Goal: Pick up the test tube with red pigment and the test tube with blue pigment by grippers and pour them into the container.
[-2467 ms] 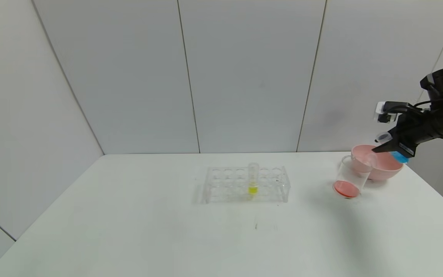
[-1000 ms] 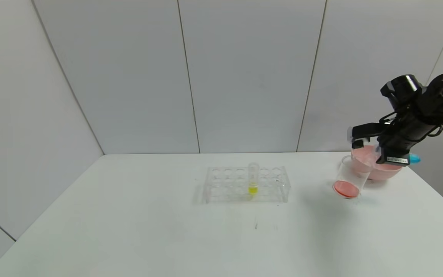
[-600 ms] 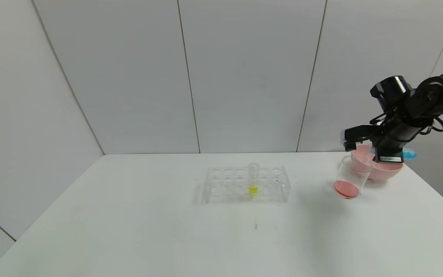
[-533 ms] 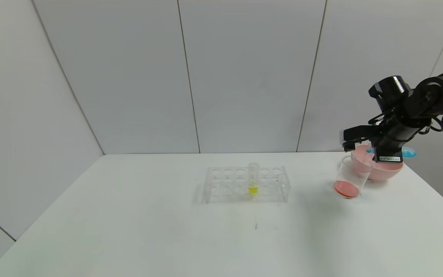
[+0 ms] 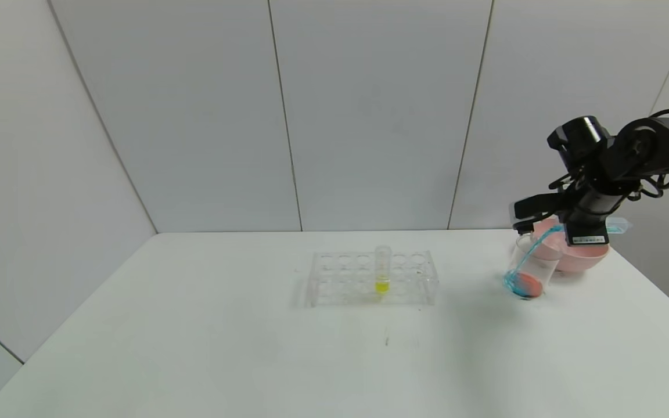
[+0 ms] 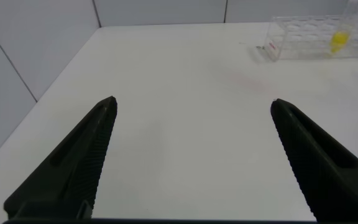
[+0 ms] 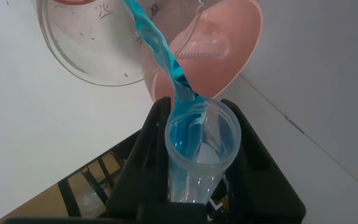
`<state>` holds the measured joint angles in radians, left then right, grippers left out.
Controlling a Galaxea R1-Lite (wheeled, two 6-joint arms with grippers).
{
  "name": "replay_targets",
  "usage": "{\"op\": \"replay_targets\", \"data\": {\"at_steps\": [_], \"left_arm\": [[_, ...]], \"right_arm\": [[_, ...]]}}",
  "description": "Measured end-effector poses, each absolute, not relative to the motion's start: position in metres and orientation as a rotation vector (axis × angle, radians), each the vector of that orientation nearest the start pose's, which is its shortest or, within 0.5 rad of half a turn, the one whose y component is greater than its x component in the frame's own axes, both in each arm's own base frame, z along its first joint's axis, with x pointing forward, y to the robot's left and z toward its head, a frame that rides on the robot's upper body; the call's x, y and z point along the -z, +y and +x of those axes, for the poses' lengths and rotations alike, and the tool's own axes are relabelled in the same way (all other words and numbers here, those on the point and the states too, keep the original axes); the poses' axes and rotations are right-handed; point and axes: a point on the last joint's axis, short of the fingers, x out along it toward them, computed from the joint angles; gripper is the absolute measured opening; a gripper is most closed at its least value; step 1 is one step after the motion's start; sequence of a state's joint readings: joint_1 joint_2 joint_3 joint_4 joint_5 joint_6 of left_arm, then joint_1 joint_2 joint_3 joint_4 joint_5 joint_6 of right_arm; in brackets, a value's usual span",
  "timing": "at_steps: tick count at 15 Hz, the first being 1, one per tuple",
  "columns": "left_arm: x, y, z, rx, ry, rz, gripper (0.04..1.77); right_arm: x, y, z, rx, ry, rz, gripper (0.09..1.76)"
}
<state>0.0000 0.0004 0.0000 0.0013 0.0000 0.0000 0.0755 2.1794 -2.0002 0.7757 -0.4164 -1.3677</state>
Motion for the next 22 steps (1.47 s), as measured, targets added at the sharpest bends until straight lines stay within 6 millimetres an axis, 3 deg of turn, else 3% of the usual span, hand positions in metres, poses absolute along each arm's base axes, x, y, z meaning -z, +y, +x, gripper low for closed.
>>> {"op": "replay_targets", "data": {"at_steps": [15, 22], "left_arm": [[-0.075, 0.000, -0.023, 0.000, 0.002, 0.000, 1.76], [-0.075, 0.000, -0.023, 0.000, 0.002, 0.000, 1.76]], "right_arm": [[-0.213, 0.031, 0.415, -0.291, 1.075, -1.680, 0.58], [-0.215, 0.033, 0.413, -0.299, 1.069, -1.677, 0.58]]}}
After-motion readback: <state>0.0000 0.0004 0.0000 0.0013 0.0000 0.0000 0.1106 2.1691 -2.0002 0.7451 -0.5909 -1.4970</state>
